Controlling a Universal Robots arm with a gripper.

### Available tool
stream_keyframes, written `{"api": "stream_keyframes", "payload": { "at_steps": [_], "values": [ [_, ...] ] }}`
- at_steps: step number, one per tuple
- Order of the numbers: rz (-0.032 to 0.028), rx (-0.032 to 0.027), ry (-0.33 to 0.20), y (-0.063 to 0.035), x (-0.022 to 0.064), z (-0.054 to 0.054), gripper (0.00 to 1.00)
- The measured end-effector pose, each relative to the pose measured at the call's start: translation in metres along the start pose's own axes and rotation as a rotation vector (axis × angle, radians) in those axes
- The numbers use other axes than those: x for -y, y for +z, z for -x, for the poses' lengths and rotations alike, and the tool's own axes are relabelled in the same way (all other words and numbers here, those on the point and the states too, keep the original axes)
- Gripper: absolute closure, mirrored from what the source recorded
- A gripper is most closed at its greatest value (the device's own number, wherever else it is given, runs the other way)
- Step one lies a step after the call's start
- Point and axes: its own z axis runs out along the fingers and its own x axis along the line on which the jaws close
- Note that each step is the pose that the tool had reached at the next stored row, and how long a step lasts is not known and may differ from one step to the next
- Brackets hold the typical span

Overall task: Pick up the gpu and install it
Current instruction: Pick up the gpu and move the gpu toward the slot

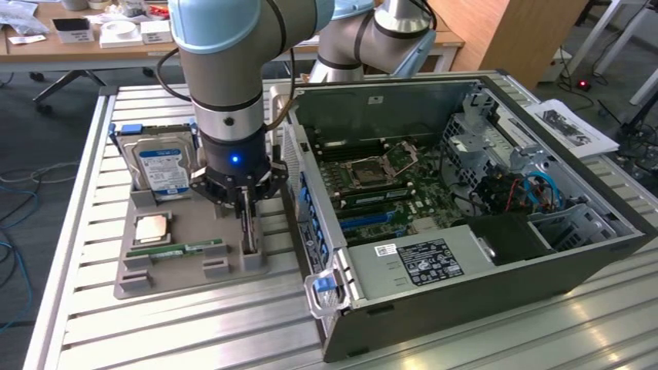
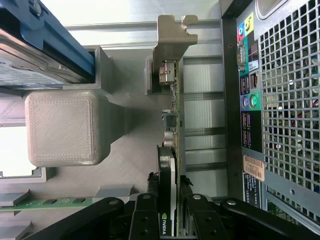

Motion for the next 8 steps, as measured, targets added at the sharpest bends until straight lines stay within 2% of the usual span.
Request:
{"api": "stream_keyframes", "payload": {
  "at_steps": [8],
  "values": [
    [0.0001,-0.0002,-0.007,0.0000,0.0000,0.0000,0.73]
  ]
}}
